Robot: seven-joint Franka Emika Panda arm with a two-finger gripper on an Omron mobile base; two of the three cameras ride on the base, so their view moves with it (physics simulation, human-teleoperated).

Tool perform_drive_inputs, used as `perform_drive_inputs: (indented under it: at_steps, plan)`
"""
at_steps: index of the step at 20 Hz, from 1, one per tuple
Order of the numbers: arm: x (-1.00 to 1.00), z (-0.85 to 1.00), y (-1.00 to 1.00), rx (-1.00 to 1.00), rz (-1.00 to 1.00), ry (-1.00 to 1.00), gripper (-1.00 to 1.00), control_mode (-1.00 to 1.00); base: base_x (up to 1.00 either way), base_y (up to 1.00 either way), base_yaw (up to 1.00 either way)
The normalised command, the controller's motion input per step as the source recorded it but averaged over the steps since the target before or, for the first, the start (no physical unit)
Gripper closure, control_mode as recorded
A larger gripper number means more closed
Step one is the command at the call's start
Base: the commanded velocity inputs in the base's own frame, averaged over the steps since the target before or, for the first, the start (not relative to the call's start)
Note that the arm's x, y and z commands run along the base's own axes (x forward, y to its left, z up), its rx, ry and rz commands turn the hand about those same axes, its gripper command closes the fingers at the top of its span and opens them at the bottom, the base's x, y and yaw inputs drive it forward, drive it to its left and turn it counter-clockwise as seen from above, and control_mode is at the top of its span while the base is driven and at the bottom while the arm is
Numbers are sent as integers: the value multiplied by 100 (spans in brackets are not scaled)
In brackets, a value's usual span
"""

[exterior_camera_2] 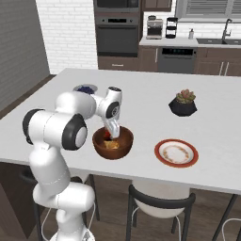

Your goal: Pick the chicken drumstick and bell pepper from their plates and place them in the bowl. Then put the bowl in the fridge.

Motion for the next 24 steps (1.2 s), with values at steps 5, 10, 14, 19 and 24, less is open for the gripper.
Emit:
perform_drive_inputs:
  at_steps: [5,10,14,19,24]
  plan:
    - [-28,93,8,0,-1,-3,-100,-100,0,0,0]
    - [-36,38,0,0,-10,0,-100,-100,0,0,0]
    - [-97,0,0,0,-50,0,-100,-100,0,0,0]
    - [-28,0,2,0,-89,12,-100,-100,0,0,0]
    - [-27,0,0,0,-87,6,-100,-100,0,0,0]
